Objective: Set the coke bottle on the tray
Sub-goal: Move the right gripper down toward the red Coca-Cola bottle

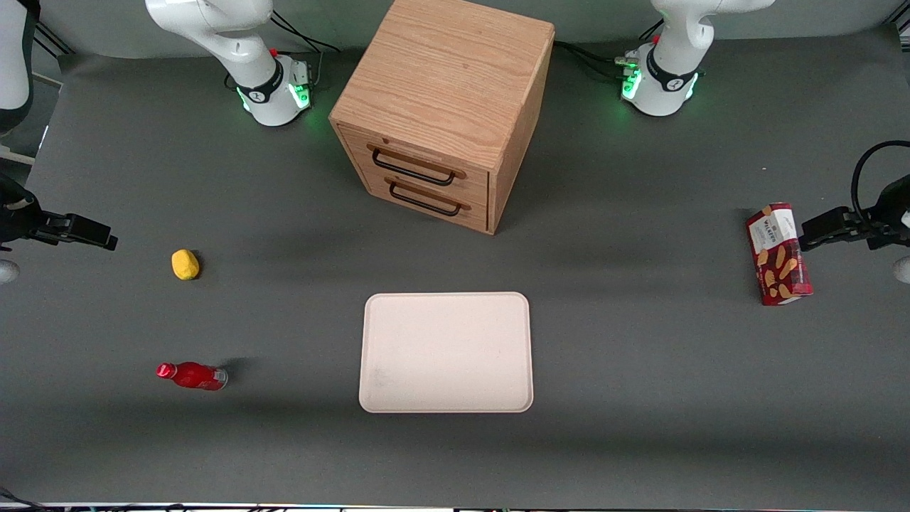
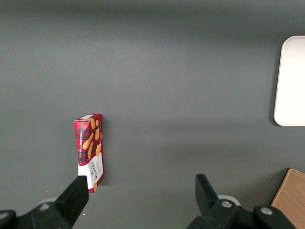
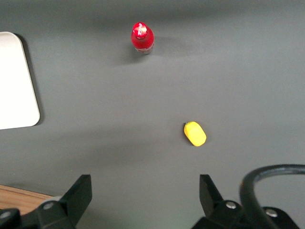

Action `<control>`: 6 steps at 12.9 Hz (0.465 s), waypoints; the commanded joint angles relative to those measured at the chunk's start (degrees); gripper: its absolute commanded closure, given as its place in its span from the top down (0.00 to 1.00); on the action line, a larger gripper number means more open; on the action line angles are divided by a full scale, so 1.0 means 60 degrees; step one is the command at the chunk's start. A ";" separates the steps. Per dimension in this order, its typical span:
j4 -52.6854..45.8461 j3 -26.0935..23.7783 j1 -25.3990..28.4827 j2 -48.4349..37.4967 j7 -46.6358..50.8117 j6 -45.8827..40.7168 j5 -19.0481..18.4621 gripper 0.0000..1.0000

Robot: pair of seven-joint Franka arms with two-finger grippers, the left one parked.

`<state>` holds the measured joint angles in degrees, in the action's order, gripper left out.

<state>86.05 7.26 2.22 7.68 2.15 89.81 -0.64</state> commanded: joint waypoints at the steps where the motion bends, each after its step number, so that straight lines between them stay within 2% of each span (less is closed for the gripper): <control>1: -0.0059 -0.0010 -0.0004 -0.0065 -0.0227 0.0047 0.0077 1.00; 6: -0.0161 -0.0068 0.0025 0.0110 -0.0241 0.0061 0.0063 1.00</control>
<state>86.05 7.00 2.30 7.71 2.04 89.89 -0.58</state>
